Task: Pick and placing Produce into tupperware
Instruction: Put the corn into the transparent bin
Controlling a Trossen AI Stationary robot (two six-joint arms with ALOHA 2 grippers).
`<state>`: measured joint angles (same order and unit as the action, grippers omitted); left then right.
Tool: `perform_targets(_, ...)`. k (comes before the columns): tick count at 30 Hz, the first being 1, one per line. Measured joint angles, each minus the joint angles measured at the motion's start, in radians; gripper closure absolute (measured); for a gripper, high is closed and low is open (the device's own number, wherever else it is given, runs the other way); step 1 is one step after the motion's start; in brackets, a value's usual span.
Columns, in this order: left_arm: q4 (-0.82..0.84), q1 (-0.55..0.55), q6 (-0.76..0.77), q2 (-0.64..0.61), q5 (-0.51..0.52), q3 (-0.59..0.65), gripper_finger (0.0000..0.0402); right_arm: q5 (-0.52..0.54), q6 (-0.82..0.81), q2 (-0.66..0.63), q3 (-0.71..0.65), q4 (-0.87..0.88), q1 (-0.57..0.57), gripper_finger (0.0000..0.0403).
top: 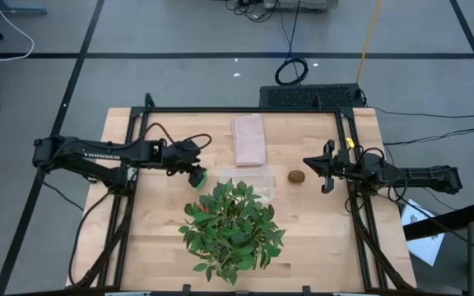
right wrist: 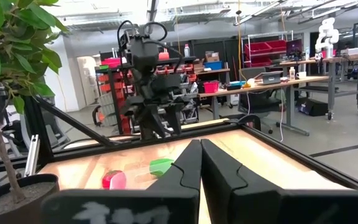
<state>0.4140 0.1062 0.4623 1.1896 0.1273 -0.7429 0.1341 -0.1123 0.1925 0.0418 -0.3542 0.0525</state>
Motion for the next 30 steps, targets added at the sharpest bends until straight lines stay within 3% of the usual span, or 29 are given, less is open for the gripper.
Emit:
perform_targets(3,-0.033,0.000,-0.023,0.000,-0.029,0.000,0.0174,0.000,0.000,0.000,0.000,0.000,0.000,0.0403)
perform_targets(9,-0.045,0.000,0.110,0.006,-0.027,0.000,0.0174,0.000,0.000,0.000,0.000,0.000,0.000,0.0403)
perform_targets(13,-0.021,-0.004,0.161,0.042,-0.079,0.001,0.0164,0.000,0.000,0.000,0.000,0.000,0.000,0.0403)
perform_targets(24,0.023,-0.017,0.196,0.101,-0.128,0.001,0.0052,0.000,0.000,0.000,0.000,-0.008,0.000,0.0403)
perform_targets(30,0.095,-0.015,0.216,0.099,-0.146,0.001,0.0033,0.000,0.000,0.000,0.000,-0.007,0.000,0.0403)
